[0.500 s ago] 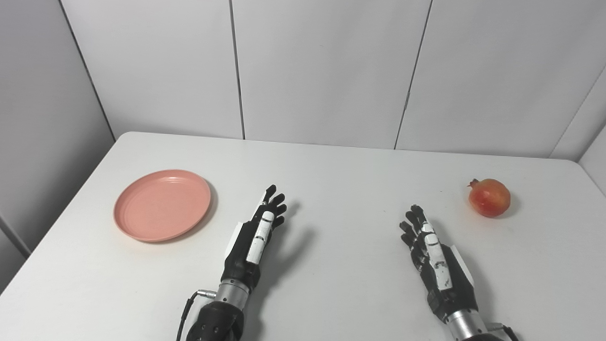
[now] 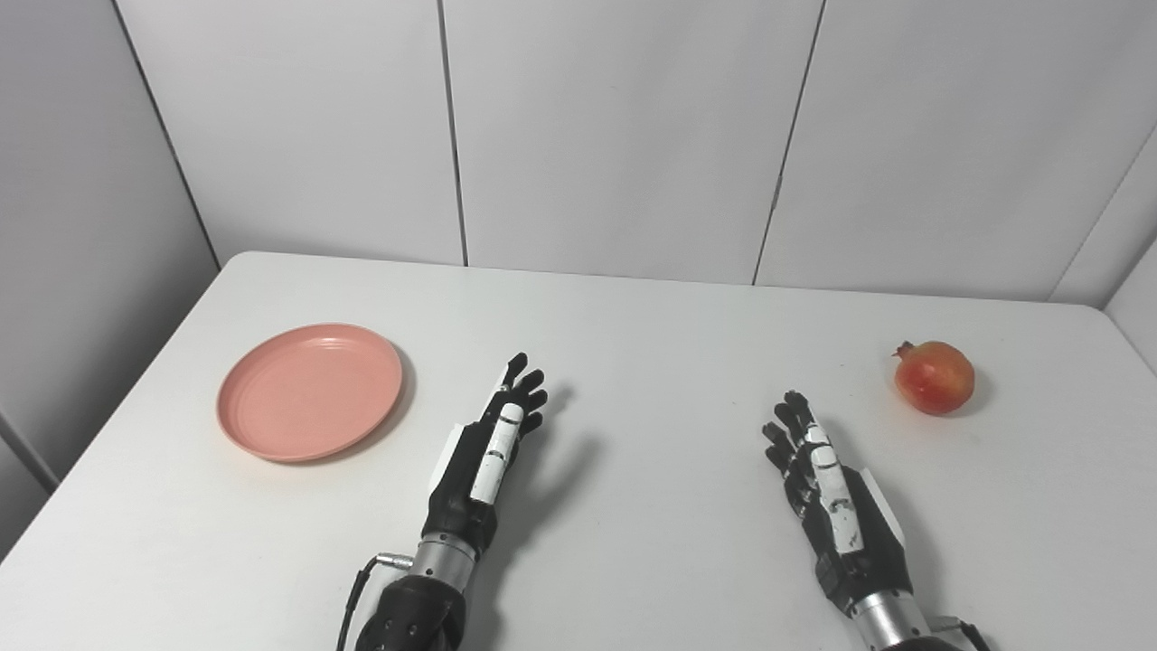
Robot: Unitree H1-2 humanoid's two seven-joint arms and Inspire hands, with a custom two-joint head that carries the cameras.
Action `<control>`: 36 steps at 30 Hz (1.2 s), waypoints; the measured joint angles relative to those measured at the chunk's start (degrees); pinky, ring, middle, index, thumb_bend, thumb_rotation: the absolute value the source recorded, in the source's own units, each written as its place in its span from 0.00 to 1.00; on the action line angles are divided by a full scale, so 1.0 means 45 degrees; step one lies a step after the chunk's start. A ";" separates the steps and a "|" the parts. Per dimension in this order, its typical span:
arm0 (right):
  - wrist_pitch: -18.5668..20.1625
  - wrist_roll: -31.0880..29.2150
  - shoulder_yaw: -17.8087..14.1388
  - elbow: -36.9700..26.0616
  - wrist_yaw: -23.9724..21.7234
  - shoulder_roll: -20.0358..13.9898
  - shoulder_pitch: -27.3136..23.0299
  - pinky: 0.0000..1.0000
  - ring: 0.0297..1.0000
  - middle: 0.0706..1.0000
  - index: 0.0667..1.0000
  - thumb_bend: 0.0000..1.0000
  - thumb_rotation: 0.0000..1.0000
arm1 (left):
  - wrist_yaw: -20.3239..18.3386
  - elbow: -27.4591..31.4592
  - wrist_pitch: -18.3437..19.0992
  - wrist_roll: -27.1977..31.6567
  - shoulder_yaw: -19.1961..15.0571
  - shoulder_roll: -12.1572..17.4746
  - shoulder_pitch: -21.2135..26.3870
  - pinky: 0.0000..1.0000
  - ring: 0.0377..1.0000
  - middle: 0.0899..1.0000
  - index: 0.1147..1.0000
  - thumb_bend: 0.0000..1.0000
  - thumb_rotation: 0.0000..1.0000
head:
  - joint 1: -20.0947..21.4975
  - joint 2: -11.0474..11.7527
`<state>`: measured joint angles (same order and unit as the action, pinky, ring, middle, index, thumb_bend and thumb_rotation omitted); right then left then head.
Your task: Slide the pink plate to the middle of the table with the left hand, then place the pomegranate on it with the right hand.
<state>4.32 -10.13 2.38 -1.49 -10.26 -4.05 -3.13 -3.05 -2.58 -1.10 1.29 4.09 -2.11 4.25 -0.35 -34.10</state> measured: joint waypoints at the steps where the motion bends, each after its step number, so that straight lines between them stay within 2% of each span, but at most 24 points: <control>1: 0.0000 0.0000 0.0000 0.0001 0.0000 0.0000 -0.0001 1.00 0.97 1.00 1.00 0.25 1.00 | 0.0000 0.0000 0.0000 0.0000 0.0000 0.0000 0.0000 0.93 0.93 0.95 0.95 0.38 1.00 | 0.0000 0.0000; 6: -0.0005 0.0023 0.0001 0.0034 -0.0002 -0.0001 -0.0006 1.00 0.97 1.00 1.00 0.27 1.00 | 0.0000 -0.0012 0.0000 -0.0001 0.0002 0.0000 0.0003 0.93 0.93 0.95 0.95 0.38 1.00 | -0.0059 0.0059; 9: -0.0067 0.0018 -0.0003 0.0074 -0.0025 -0.0011 -0.0009 1.00 0.98 1.00 1.00 0.27 1.00 | 0.0000 -0.0024 -0.0001 -0.0004 0.0020 -0.0001 0.0006 0.94 0.93 0.95 0.96 0.37 1.00 | -0.0641 0.0350; 11: -0.0156 -0.0018 -0.0017 0.0117 -0.0066 -0.0032 -0.0012 1.00 0.98 1.00 1.00 0.26 1.00 | -0.0001 -0.0049 -0.0001 -0.0008 0.0048 -0.0011 0.0015 0.94 0.93 0.95 0.96 0.36 1.00 | -0.0645 0.0352; 13: -0.0173 -0.0087 -0.0032 0.0125 -0.0107 -0.0088 -0.0017 1.00 0.98 1.00 1.00 0.25 1.00 | 0.0000 -0.0077 -0.0009 -0.0013 0.0083 -0.0035 0.0024 0.93 0.93 0.95 0.96 0.35 1.00 | -0.0977 0.0449; 15: -0.0172 -0.0219 -0.0067 0.0128 -0.0200 -0.0156 -0.0015 1.00 0.98 1.00 1.00 0.24 1.00 | 0.0009 -0.0125 -0.0040 -0.0037 0.0134 -0.0079 0.0047 0.93 0.93 0.95 0.96 0.35 1.00 | -0.1754 0.0779; 17: -0.0176 -0.0286 -0.0098 0.0149 -0.0341 -0.0271 -0.0015 1.00 0.99 1.00 1.00 0.24 1.00 | 0.0039 -0.0190 -0.0073 -0.0074 0.0146 -0.0133 0.0076 0.94 0.93 0.95 0.96 0.36 1.00 | -0.1816 0.0820; 19: -0.0212 -0.0395 -0.0102 0.0201 -0.0547 -0.0456 -0.0022 1.00 0.99 1.00 1.00 0.23 1.00 | 0.0082 -0.0265 -0.0127 -0.0164 0.0208 -0.0150 0.0113 0.93 0.94 0.95 0.96 0.36 1.00 | -0.2555 0.1248; 21: -0.0264 -0.0535 -0.0120 0.0268 -0.0726 -0.0604 -0.0043 1.00 1.00 1.00 1.00 0.22 1.00 | 0.0119 -0.0396 -0.0211 -0.0328 0.0276 -0.0183 0.0180 0.93 0.93 0.95 0.96 0.36 1.00 | -0.2965 0.1463; 25: -0.0467 -0.0617 -0.0188 0.0461 -0.0964 -0.0665 -0.0095 1.00 1.00 1.00 1.00 0.20 1.00 | 0.0203 -0.0679 -0.0527 -0.0645 0.0413 -0.0330 0.0334 0.92 0.93 0.95 0.95 0.36 1.00 | -0.3320 0.1621; 27: -0.0493 -0.0640 -0.0286 0.0571 -0.1039 -0.0699 -0.0166 1.00 1.00 1.00 1.00 0.19 1.00 | 0.0341 -0.0844 -0.0549 -0.0889 0.0465 -0.0476 0.0422 0.91 0.92 0.94 0.95 0.36 1.00 | -0.4059 0.1913; 36: -0.0683 -0.0500 -0.0417 0.0768 -0.1093 -0.0864 -0.0287 1.00 1.00 1.00 1.00 0.16 1.00 | 0.0640 -0.1429 -0.0996 -0.1320 0.0754 -0.0793 0.0752 0.90 0.92 0.94 0.94 0.36 1.00 | -0.4512 0.2129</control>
<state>1.25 -12.38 0.50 1.96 -15.18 -7.94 -4.43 -0.17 -9.02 -5.58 -4.64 7.48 -5.68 7.63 -20.65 -24.52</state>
